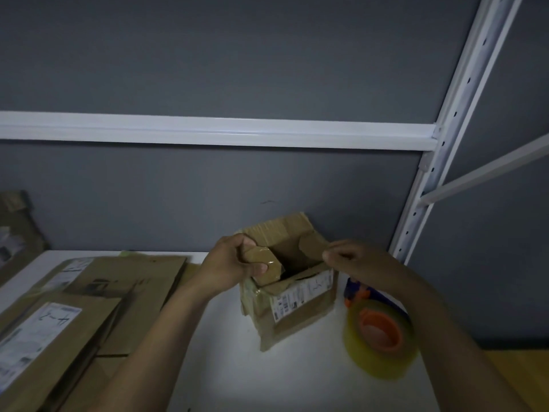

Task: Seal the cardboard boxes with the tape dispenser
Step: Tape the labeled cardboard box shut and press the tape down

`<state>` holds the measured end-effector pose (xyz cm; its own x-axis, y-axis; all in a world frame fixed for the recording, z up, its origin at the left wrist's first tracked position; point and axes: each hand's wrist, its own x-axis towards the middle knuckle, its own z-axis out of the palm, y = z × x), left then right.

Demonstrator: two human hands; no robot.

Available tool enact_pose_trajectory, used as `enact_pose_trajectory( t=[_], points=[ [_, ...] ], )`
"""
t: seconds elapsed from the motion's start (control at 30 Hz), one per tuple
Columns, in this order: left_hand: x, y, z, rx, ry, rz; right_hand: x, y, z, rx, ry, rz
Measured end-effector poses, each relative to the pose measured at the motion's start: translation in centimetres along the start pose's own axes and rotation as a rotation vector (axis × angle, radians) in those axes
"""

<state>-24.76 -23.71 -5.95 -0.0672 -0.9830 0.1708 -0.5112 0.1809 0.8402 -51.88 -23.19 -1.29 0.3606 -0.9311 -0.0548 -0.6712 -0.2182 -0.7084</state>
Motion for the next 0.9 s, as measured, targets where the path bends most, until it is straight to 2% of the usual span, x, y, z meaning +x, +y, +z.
enact_pose_trajectory(
  t=[0.13, 0.23, 0.37, 0.47, 0.6, 0.67, 0.77, 0.9],
  points=[
    [-0.7, -0.4, -0.1, -0.046, -0.041, 0.108, 0.5, 1.2, -0.7, -0.174, -0.149, -0.065],
    [-1.0, -0.8, -0.1, -0.002, -0.036, 0.135, 1.2, 1.1, 0.0, -0.067, 0.021, -0.054],
    [-1.4, 0.1, -0.1, -0.023, -0.085, 0.063, 2.4, 0.8, 1.7, 0.068, 0.258, -0.015],
    [-2.2, 0.8, -0.6, -0.222, -0.161, -0.018, 3.0, 0.9, 2.9, 0.115, 0.309, 0.019],
    [-2.8, 0.8, -0.4, -0.265, -0.257, 0.057, 3.7, 1.8, 4.5, 0.153, 0.389, 0.068],
    [-2.9, 1.0, 0.5, -0.180, -0.277, 0.062, 4.1, 2.2, 4.9, 0.178, 0.422, 0.073],
    [-2.7, 0.7, 0.5, 0.055, -0.167, 0.129, 4.1, 2.4, 5.4, 0.070, 0.442, 0.032],
    [-2.1, -0.3, -0.1, 0.223, -0.129, 0.175, 3.6, 2.4, 5.5, 0.059, 0.380, -0.004]
  ],
)
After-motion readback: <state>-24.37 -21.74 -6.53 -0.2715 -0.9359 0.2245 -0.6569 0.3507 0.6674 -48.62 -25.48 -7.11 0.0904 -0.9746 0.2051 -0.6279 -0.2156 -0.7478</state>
